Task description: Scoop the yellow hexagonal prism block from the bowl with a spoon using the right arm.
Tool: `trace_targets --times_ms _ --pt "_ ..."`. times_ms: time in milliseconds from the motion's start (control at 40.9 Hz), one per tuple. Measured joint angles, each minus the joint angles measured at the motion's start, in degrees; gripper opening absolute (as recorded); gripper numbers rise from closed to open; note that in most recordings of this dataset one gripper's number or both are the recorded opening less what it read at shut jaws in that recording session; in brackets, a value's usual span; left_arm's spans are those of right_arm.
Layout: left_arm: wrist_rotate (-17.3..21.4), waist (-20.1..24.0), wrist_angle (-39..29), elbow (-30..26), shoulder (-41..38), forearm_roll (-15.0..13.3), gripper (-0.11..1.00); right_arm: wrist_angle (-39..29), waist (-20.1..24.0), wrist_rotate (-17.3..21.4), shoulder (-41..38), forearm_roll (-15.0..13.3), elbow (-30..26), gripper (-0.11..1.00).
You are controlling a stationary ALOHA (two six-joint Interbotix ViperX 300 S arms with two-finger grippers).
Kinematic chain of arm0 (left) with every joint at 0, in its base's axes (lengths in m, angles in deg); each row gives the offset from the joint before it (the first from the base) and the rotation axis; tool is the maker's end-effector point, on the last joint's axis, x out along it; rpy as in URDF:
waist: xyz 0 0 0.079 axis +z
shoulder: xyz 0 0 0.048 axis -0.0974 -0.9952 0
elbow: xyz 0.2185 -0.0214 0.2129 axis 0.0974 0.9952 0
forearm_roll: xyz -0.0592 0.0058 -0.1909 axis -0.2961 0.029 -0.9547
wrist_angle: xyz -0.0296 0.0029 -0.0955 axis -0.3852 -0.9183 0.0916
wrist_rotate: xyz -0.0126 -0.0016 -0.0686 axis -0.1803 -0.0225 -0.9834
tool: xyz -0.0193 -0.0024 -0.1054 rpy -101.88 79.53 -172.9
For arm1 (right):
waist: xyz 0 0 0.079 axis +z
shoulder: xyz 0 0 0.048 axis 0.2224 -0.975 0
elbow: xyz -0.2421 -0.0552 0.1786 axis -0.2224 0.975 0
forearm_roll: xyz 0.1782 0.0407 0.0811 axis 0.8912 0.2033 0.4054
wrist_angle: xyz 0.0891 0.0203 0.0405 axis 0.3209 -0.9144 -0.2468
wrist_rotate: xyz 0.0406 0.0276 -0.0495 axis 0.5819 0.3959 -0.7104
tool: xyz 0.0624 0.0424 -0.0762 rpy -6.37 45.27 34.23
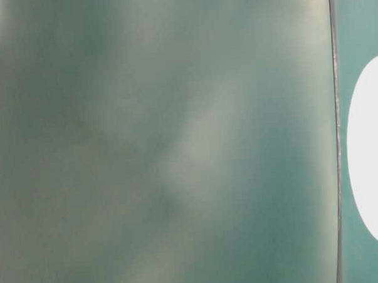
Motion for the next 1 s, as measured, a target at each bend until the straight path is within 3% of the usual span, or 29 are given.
trace_targets --times_ms 171,343,636,1003 --pt "0.0 0.0 0.3 0.0 0.2 0.0 -0.01 -13.2 -5.0 -6.3 7.5 0.1 -5.0 0.23" --pt "0.0 -0.1 0.7 0.0 0.2 0.0 -0.01 -28.6 -11.3 -9.3 10.4 0.0 -11.6 0.23" --pt "0.0 -0.1 0.9 0.0 0.2 0.0 -0.01 -44.5 -20.8 -9.4 7.5 0.1 -20.2 0.23" --pt "0.0 -0.5 1.1 -0.1 0.3 0.0 -0.01 -59.5 -27.9 -9.1 -1.9 -0.1 -30.9 0.23"
